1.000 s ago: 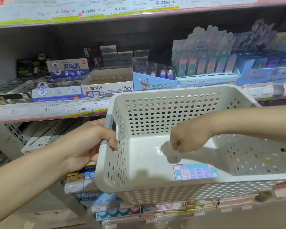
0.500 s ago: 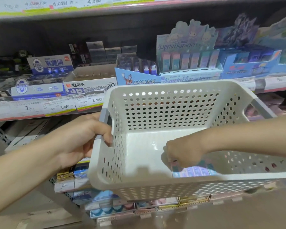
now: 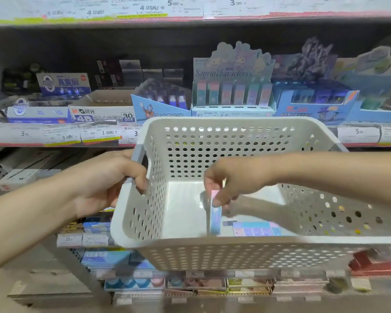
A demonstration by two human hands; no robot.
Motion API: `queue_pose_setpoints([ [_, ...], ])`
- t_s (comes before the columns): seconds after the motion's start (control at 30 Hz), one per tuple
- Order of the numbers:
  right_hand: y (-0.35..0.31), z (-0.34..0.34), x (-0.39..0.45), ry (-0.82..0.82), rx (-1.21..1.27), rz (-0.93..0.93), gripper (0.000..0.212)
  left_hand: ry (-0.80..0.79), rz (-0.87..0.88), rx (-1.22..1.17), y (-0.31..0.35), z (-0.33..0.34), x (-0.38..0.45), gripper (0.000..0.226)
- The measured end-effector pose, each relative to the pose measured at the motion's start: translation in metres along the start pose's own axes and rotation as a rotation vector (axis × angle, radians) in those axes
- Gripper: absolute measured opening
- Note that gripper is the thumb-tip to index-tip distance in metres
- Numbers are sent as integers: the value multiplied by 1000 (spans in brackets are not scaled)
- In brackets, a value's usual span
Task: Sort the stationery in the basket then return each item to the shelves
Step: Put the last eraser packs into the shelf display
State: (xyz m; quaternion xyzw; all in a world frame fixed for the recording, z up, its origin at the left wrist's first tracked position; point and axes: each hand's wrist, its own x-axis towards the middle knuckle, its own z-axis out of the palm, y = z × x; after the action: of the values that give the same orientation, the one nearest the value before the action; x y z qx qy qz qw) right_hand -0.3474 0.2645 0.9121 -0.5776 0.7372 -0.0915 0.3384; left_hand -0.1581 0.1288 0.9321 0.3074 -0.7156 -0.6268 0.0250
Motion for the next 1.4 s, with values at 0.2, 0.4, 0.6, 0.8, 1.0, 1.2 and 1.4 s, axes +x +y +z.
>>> queue_pose_setpoints([
  [0.2,-11,-82,-34,525,7,-226,3,17,-36,16,-1,11,-1,53],
  [0.4,-3,-110,12,1025,-190,-289,26,83,-60,61,2,15,-2,71],
  [0.6,1,-119,43,1042,-185,-258,30,75,-65,66,2,8,-1,63],
  [0.8,1,-125,48,991,-155,-224,21,38,-46,29,12,3,2,38],
  [1.0,-1,-118,45,986,-149,-327,21,29,-38,45,9,-2,10,65],
  [1.2,-2,-115,41,972,-227,-340,25,37,-38,35,7,-5,11,67],
  [1.4,-8,-115,33,878,-199,-211,44,46,-46,23,5,-8,9,72],
])
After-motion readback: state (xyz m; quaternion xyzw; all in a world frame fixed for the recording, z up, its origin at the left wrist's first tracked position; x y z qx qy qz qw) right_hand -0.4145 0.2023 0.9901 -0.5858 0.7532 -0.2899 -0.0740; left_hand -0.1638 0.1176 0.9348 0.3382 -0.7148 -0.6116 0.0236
